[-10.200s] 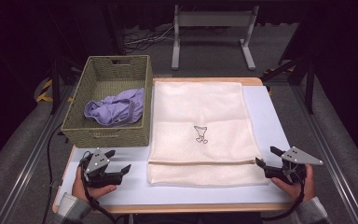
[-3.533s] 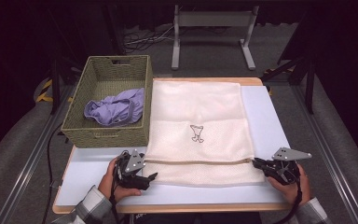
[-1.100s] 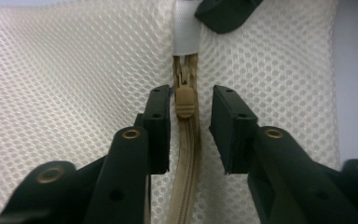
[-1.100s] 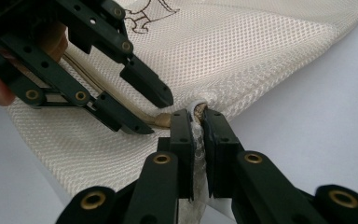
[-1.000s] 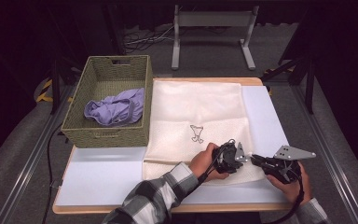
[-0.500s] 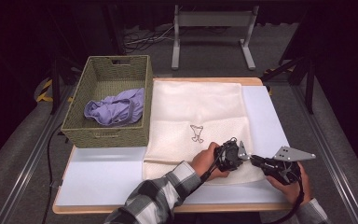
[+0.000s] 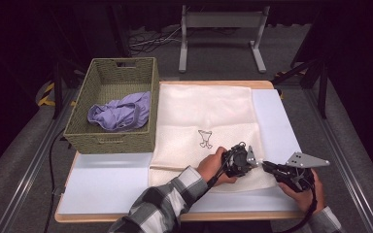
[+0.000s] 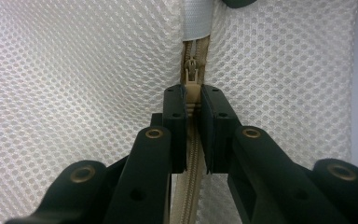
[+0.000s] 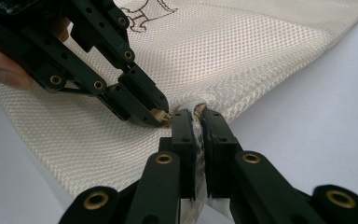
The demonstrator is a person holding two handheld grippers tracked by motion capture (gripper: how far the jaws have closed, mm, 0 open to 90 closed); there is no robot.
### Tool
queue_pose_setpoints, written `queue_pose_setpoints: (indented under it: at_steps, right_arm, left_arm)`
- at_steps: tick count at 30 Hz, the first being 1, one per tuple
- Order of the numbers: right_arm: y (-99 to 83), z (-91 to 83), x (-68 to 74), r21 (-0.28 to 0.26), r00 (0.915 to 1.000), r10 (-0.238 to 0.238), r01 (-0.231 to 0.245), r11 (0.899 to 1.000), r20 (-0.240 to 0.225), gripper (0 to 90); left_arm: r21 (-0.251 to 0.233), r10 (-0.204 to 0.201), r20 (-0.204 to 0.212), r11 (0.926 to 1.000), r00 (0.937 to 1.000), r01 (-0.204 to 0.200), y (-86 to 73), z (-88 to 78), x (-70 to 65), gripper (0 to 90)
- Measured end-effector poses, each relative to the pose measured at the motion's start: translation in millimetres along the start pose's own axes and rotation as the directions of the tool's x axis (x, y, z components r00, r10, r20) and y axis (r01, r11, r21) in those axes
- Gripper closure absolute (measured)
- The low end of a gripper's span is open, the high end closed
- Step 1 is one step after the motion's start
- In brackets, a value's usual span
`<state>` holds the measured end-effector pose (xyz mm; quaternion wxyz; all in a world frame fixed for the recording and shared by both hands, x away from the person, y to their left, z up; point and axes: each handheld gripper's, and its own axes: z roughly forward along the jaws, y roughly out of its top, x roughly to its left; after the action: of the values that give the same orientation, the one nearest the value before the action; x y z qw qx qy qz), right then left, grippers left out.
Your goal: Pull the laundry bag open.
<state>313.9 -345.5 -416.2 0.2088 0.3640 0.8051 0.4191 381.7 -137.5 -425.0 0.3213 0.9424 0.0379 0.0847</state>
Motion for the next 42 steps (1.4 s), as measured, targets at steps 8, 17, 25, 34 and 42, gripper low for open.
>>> queue_pose_setpoints:
  at_steps: [8, 17, 25, 34, 42]
  right_arm:
    - [-0.3, -0.7, -0.8, -0.010, 0.9999, 0.008, -0.008, 1.000, 0.007, 84.7]
    - [0.1, -1.7, -1.1, -0.017, 0.9997, 0.006, -0.006, 1.000, 0.023, 85.0]
    - [-1.2, -0.4, -3.7, -0.020, 0.9992, 0.019, -0.018, 1.000, 0.034, 85.1]
    - [-1.7, 0.0, -4.6, -0.016, 0.9987, 0.019, -0.018, 1.000, 0.048, 85.1]
    - [-2.6, 0.3, -5.7, -0.013, 0.9985, 0.028, -0.027, 1.000, 0.048, 85.1]
  left_arm:
    - [-0.001, -0.004, 0.017, 1.0000, 0.9998, 0.004, -3.5, -2.9, 2.6, 81.8]
    - [0.031, 0.006, 0.012, 0.9995, 0.9999, -0.006, -13.0, -10.7, 4.1, 81.8]
    - [0.029, -0.020, 0.012, 0.9994, 0.9997, 0.019, -32.0, -22.8, 3.5, 81.7]
    - [0.057, -0.016, -0.007, 0.9982, 0.9998, 0.016, -47.0, -35.3, 2.5, 81.7]
    - [0.078, -0.028, -0.018, 0.9965, 0.9994, 0.029, -62.7, -50.4, 2.0, 81.6]
